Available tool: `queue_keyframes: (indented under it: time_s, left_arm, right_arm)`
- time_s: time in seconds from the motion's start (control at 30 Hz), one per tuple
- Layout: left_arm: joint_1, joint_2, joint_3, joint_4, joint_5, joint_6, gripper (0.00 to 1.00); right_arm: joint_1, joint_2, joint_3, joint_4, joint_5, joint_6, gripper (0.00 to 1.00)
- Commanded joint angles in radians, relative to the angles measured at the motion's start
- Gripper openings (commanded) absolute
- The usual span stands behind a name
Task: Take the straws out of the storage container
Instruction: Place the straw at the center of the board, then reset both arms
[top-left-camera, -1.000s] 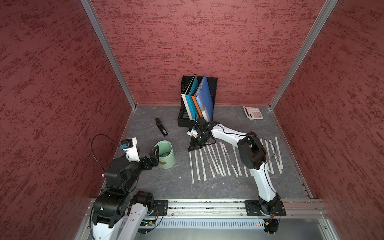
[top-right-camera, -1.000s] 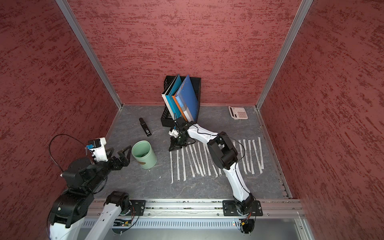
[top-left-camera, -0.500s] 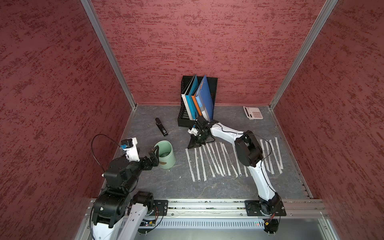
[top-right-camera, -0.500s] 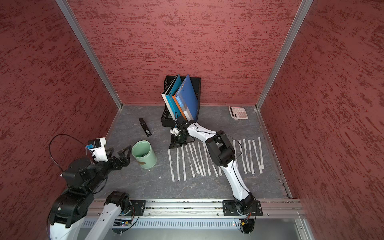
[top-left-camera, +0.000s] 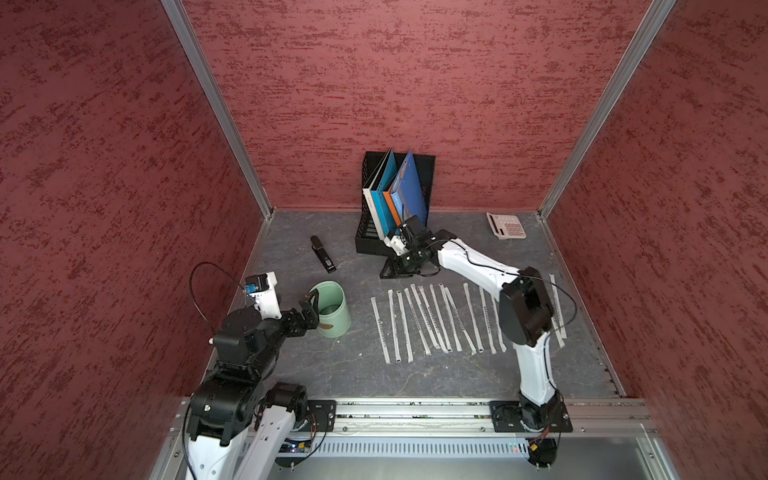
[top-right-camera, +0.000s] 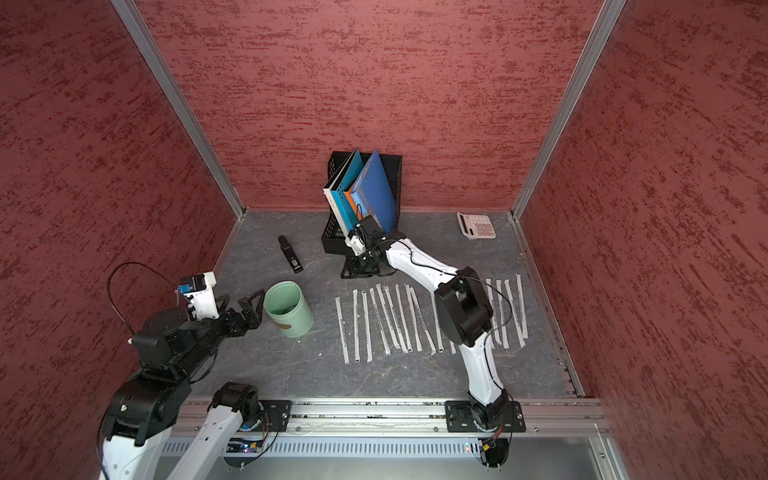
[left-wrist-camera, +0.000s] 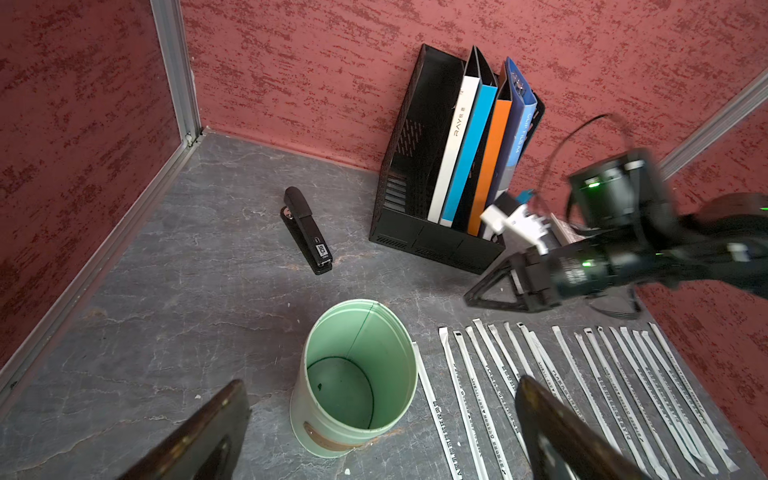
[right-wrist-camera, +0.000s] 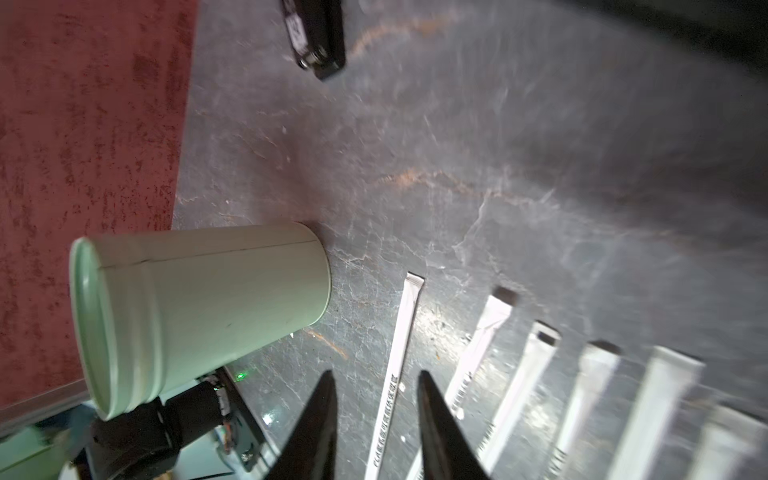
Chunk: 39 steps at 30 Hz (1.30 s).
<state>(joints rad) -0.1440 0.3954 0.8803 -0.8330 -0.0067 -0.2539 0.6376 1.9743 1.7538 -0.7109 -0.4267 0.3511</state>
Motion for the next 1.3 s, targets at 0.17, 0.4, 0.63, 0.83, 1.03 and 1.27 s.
queue_keyframes:
  time_s: [0.17, 0.4, 0.63, 0.83, 1.03, 1.27]
  left_arm:
    - [0.006, -0.012, -0.119, 0.213, -0.109, -0.060, 1.00]
    - [0.002, 0.126, -0.202, 0.404, -0.141, -0.060, 1.00]
    - [-0.006, 0.245, -0.313, 0.640, -0.291, 0.027, 1.00]
    - [0.000, 0.341, -0.378, 0.810, -0.417, 0.104, 1.00]
    - [0.064, 0.433, -0.405, 0.909, -0.470, 0.133, 1.00]
    - [0.178, 0.501, -0.463, 1.034, -0.399, 0.107, 1.00]
  right_arm:
    - [-0.031, -0.369, -0.253, 0.124, 0.414, -0.112, 0.99]
    - [-0.163, -0.647, -0.549, 0.294, 0.551, -0.100, 0.99]
    - [-0.284, -0.816, -0.777, 0.446, 0.657, -0.109, 0.99]
    - [-0.375, -0.881, -0.890, 0.536, 0.678, -0.091, 0.99]
    - [-0.428, -0.857, -0.906, 0.544, 0.648, -0.080, 0.99]
    - [-0.445, -0.853, -0.957, 0.623, 0.638, -0.107, 0.99]
